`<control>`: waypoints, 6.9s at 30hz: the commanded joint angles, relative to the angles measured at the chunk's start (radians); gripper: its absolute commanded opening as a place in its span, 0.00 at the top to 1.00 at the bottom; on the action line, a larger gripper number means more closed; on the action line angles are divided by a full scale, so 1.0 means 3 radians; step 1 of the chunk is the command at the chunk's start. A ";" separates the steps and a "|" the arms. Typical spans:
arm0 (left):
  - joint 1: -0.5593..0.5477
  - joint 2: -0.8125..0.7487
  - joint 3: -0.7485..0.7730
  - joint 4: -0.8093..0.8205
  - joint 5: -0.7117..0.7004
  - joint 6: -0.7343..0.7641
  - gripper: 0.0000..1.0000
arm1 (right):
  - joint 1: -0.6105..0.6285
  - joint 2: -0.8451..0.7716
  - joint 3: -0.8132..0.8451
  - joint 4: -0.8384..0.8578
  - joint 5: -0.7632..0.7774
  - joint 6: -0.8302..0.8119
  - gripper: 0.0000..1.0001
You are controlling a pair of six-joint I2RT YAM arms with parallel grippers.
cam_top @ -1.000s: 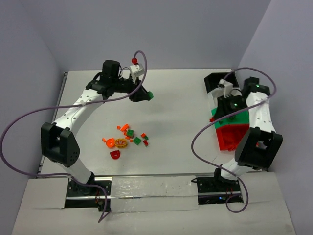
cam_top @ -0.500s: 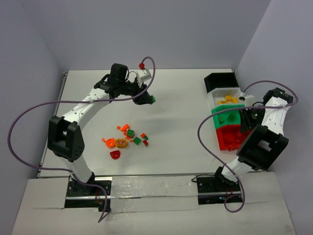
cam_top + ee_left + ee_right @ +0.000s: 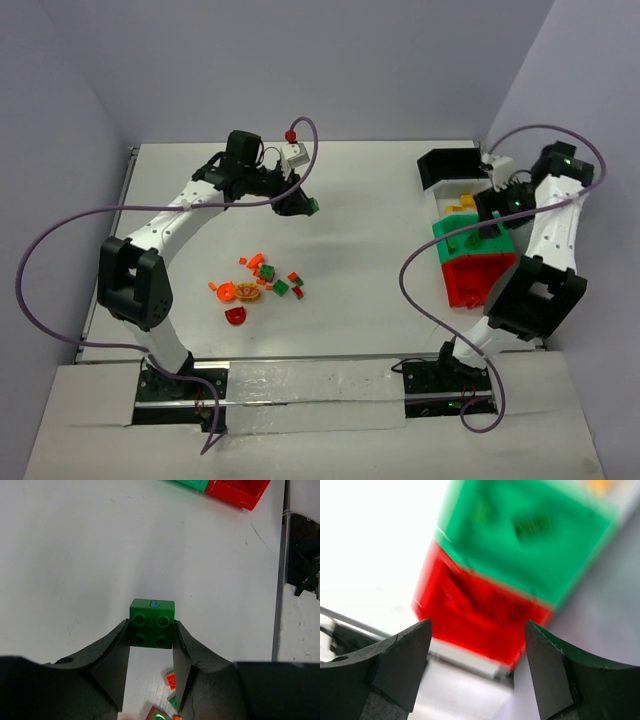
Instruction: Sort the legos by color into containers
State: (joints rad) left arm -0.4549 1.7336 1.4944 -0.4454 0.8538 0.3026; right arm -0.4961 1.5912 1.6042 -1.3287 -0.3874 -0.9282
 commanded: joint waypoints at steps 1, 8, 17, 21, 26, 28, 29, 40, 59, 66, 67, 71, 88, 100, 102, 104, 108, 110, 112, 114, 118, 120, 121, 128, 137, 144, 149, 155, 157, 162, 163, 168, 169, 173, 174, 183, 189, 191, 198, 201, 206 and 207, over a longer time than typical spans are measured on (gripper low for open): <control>-0.0002 -0.0233 0.0003 0.0027 0.0100 0.0121 1.00 | 0.0746 -0.0127 0.0193 0.0024 -0.0737 0.0586 0.19; -0.0048 -0.0683 -0.0516 0.0574 -0.0275 0.0367 1.00 | 0.1908 0.0172 0.0291 0.1161 -0.1693 0.2321 0.19; -0.0321 -0.0987 -0.0916 0.0972 -0.0893 0.0893 1.00 | 0.2576 0.0713 0.0664 0.1803 -0.2376 0.3430 0.04; -0.0386 -0.0982 -0.0906 0.0963 -0.0934 0.0848 1.00 | 0.2671 0.0832 0.0778 0.1842 -0.2426 0.3498 0.04; -0.0463 -0.1013 -0.0908 0.1019 -0.0988 0.0821 1.00 | 0.2802 0.0882 0.0687 0.1878 -0.2357 0.3534 0.10; -0.0491 -0.1015 -0.0900 0.1038 -0.0995 0.0809 1.00 | 0.2860 0.0896 0.0673 0.1906 -0.2330 0.3556 0.13; -0.0496 -0.1010 -0.0896 0.1043 -0.0995 0.0798 1.00 | 0.2882 0.0901 0.0668 0.1908 -0.2315 0.3551 0.14; -0.0574 -0.1014 -0.0892 0.1122 -0.1055 0.0709 1.00 | 0.2963 0.1032 0.0735 0.1852 -0.2110 0.3438 0.49; -0.0570 -0.0992 -0.0956 0.1319 -0.2540 -0.0260 0.01 | 0.2509 0.0636 0.0580 0.1314 -0.1356 0.2537 1.00; -0.0518 -0.0897 -0.0773 0.0714 -0.2473 -0.0326 0.01 | 0.1528 0.0262 0.0086 0.0975 -0.0723 0.1785 1.00; -0.0510 -0.0919 -0.0796 0.0722 -0.2399 -0.0344 0.01 | 0.1396 0.0231 -0.0045 0.0944 -0.0547 0.1604 1.00; -0.0505 -0.0879 -0.0864 0.0782 -0.2486 -0.0437 0.01 | 0.0717 0.0112 -0.0472 0.1067 -0.0066 0.1175 1.00; -0.0146 -0.0526 -0.0677 -0.0204 -0.1307 0.0128 0.01 | 0.0416 0.0758 -0.0419 0.1572 0.0879 0.1300 0.56; -0.0155 -0.0493 -0.0961 -0.0612 -0.0556 0.1433 0.13 | 0.0465 0.0551 -0.0238 0.1328 0.0628 0.1476 0.14; -0.0155 -0.0425 -0.0937 -0.0633 -0.0571 0.1395 0.20 | 0.0514 0.0473 -0.0121 0.1248 0.0462 0.1540 0.14; -0.0151 -0.0410 -0.0946 -0.0715 -0.0595 0.1468 0.26 | 0.0592 0.0400 -0.0028 0.1213 0.0374 0.1609 0.14; -0.0146 -0.0500 -0.1134 -0.0833 -0.0788 0.1745 0.28 | 0.0765 0.0322 0.0051 0.1137 0.0209 0.1696 0.14; -0.0116 -0.0511 -0.1247 -0.0906 -0.0949 0.1914 0.28 | 0.0879 0.0286 0.0052 0.1141 0.0140 0.1735 0.14; -0.0042 -0.0482 -0.1275 -0.0948 -0.0977 0.2063 0.27 | 0.1004 0.0254 0.0055 0.1142 0.0090 0.1753 0.14; 0.0013 -0.0401 -0.1261 -0.1039 -0.0974 0.2226 0.26 | 0.1107 0.0231 0.0055 0.1159 0.0072 0.1772 0.14; 0.0094 -0.0262 -0.1203 -0.1177 -0.0951 0.2485 0.25 | 0.1256 0.0231 0.0073 0.1150 0.0086 0.1776 0.13; 0.0105 -0.0237 -0.1198 -0.1184 -0.0968 0.2527 0.25 | 0.1276 0.0239 0.0079 0.1146 0.0073 0.1781 0.13; 0.0106 -0.0214 -0.1207 -0.1177 -0.0992 0.2576 0.25 | 0.1281 0.0239 0.0090 0.1146 0.0063 0.1791 0.13; 0.0115 -0.0063 -0.1229 -0.1116 -0.1046 0.2719 0.28 | 0.1288 0.0257 0.0144 0.1121 0.0039 0.1805 0.13; 0.0115 0.0059 -0.1137 -0.1112 -0.0960 0.2891 0.34 | 0.1296 0.0289 0.0179 0.1080 0.0028 0.1786 0.13; 0.0115 0.0061 -0.1116 -0.1103 -0.0898 0.2934 0.40 | 0.1291 0.0290 0.0154 0.1085 0.0023 0.1785 0.13; 0.0110 0.0045 -0.1116 -0.1108 -0.0862 0.2954 0.47 | 0.1306 0.0320 0.0170 0.1080 0.0023 0.1780 0.13; 0.0107 0.0002 -0.1167 -0.1077 -0.0844 0.2937 0.61 | 0.1336 0.0340 0.0200 0.1067 -0.0004 0.1781 0.14; 0.0094 -0.0022 -0.1179 -0.1063 -0.0855 0.2922 0.74 | 0.1355 0.0332 0.0196 0.1063 -0.0090 0.1792 0.14; 0.0090 -0.0093 -0.0942 -0.1020 -0.0751 0.2577 0.99 | 0.1376 0.0221 0.0071 0.1170 -0.0875 0.1972 0.15; 0.0094 -0.0110 -0.0855 -0.1003 -0.0705 0.2403 1.00 | 0.1393 0.0181 0.0057 0.1254 -0.1020 0.2044 0.15; 0.0142 -0.0035 -0.0024 -0.1236 -0.0124 0.1360 1.00 | 0.1809 -0.0047 -0.0200 0.1780 -0.1575 0.2376 0.15; 0.0146 -0.0021 0.0123 -0.1266 0.0013 0.1278 1.00 | 0.1884 -0.0056 -0.0209 0.1854 -0.1658 0.2390 0.14; 0.0207 -0.0010 0.0337 -0.1175 0.0422 0.0736 1.00 | 0.2246 0.0015 -0.0116 0.2041 -0.1894 0.2390 0.12; 0.0260 -0.0033 0.0319 -0.1077 0.0496 0.0643 1.00 | 0.2319 0.0041 -0.0089 0.2088 -0.1934 0.2378 0.12; 0.0402 -0.0097 0.0280 -0.0648 0.1113 0.0264 1.00 | 0.2727 0.0134 0.0149 0.2332 -0.1989 0.2204 0.05; 0.0402 -0.0282 0.0036 -0.0063 0.1233 -0.0101 1.00 | 0.2996 0.0177 0.0206 0.2417 -0.1977 0.2092 0.01; 0.0402 -0.0296 0.0035 0.0013 0.1252 -0.0171 1.00 | 0.3042 0.0191 0.0214 0.2446 -0.1976 0.2082 0.01; 0.0394 -0.0374 0.0042 0.0187 0.1296 -0.0355 1.00 | 0.3171 0.0293 0.0339 0.2352 -0.1955 0.1852 0.00; 0.0386 -0.0405 0.0030 0.0257 0.1303 -0.0421 1.00 | 0.3213 0.0298 0.0349 0.2363 -0.1935 0.1811 0.01; 0.0366 -0.0435 0.0000 0.0307 0.1280 -0.0436 1.00 | 0.3248 0.0325 0.0417 0.2408 -0.1912 0.1826 0.07; 0.0366 -0.0433 0.0002 0.0308 0.1283 -0.0444 1.00 | 0.3254 0.0328 0.0436 0.2412 -0.1910 0.1823 0.09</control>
State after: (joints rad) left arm -0.3367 1.6493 1.5009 -0.4042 1.2028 0.1888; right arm 0.4657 1.6896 1.6706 -0.6418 -0.9607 -0.3613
